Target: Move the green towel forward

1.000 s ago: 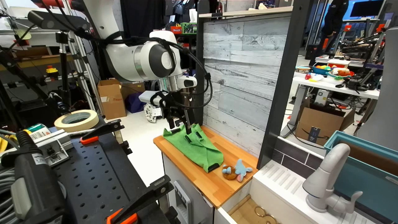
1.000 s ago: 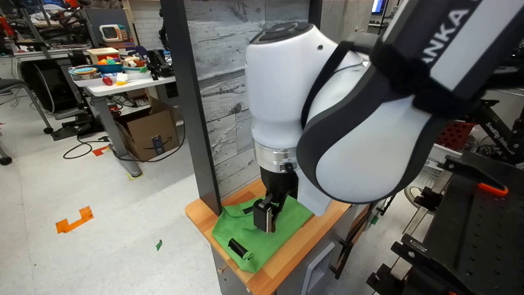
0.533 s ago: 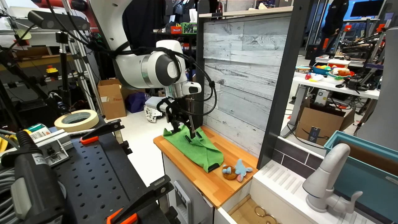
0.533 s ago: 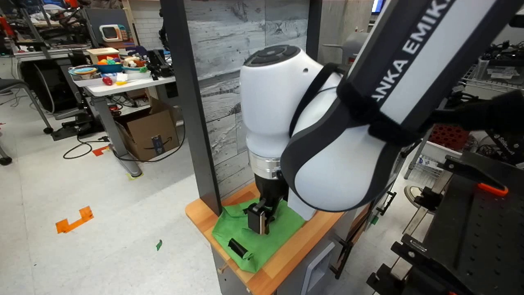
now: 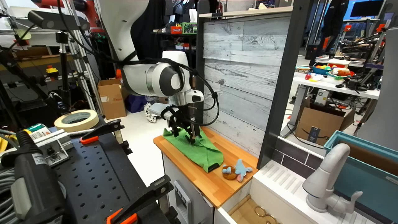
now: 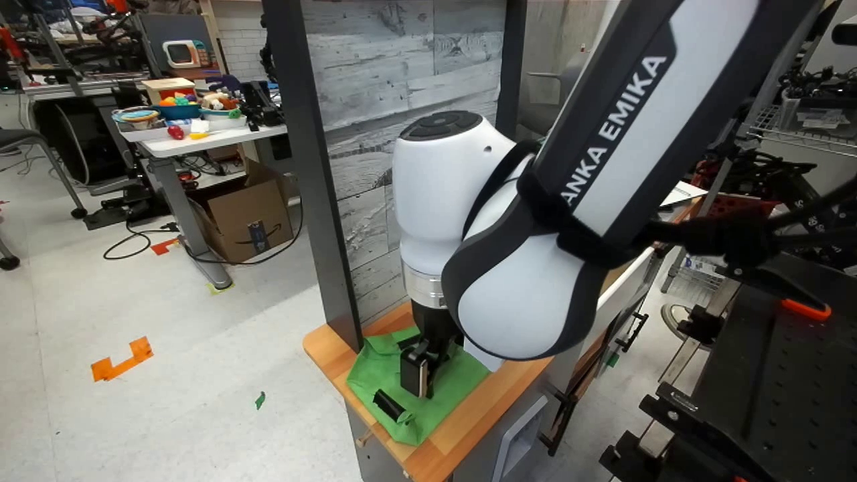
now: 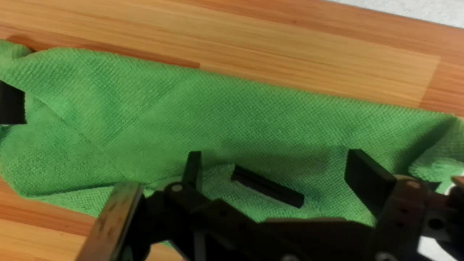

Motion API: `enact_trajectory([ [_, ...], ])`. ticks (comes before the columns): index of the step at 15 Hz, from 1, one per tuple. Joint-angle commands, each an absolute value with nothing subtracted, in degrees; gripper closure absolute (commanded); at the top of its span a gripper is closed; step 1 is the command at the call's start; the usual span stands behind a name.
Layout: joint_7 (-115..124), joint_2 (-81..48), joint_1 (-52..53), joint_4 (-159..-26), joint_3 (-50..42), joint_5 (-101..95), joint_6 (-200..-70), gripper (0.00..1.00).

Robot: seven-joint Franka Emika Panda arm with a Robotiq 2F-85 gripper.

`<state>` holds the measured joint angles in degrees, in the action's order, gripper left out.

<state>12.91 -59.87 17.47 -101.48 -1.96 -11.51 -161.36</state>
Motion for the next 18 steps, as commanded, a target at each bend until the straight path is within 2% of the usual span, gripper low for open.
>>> enact_trajectory([
  [1,8.4,-62.9,14.4,-97.5,0.3,-9.0,-159.7,0.00],
  [18,4.2,-69.1,4.7,-86.2,2.3,-3.0,-150.0,0.00],
])
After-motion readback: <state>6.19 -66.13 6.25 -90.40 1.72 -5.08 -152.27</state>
